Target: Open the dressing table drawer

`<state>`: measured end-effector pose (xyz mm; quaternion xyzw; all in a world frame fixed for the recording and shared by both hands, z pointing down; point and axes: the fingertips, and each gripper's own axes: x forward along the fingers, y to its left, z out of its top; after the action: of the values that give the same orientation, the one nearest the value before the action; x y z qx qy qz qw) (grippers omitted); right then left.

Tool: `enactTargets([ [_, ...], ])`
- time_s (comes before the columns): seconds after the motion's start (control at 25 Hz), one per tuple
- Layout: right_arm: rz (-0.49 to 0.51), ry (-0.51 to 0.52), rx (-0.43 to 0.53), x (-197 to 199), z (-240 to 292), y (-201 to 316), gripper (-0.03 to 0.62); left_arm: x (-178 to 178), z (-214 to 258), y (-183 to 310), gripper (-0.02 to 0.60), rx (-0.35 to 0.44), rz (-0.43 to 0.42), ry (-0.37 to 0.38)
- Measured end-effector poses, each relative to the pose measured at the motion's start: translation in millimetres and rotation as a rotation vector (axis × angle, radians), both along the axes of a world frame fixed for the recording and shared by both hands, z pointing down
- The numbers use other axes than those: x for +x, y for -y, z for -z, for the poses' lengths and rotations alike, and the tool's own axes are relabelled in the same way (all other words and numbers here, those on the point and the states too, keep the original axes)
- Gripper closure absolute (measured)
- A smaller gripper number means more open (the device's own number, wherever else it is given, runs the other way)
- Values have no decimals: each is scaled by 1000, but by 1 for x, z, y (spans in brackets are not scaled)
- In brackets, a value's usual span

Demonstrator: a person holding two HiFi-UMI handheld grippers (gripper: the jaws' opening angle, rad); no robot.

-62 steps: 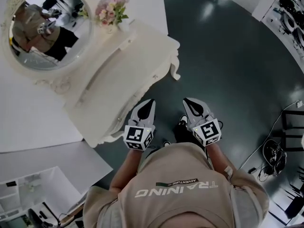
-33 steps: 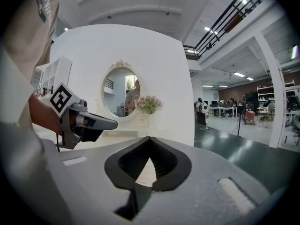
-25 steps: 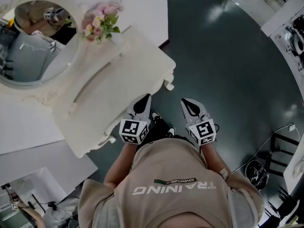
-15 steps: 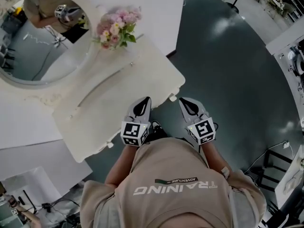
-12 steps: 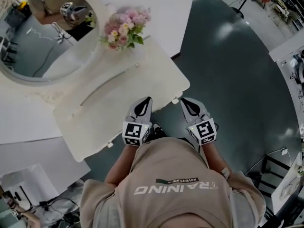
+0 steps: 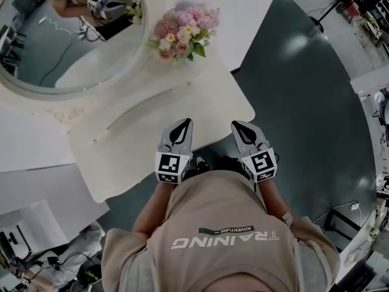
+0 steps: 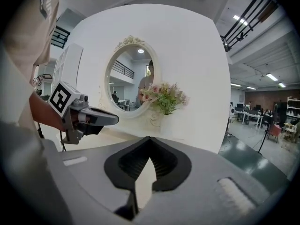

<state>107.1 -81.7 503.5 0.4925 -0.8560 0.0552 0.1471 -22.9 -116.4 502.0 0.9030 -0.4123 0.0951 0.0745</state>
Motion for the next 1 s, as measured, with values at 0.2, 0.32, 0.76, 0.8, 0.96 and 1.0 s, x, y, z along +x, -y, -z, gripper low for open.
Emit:
enactTargets([
  [0.2,48,-30,-22,-5,0,11,592,-9,4,7,563,-7,65,-32],
  [0.32,81,-35,-27,-11,-1,22,592,-16,5,13,563,-10,111,-41],
  [0.76,283,4,7,-32,1,92,592,-21,9,50,563,-58,270,-21],
  [0.8,293,7,11,-31,1,98,592,-17,11,54,563,-50,273,-9],
  [0.96,327,17,16,-28,-5,124,592,0,17,72,563,-22,272,23],
  [1.0,337,23,17,-30,-6,130,592,0,18,75,563,-18,277,34],
])
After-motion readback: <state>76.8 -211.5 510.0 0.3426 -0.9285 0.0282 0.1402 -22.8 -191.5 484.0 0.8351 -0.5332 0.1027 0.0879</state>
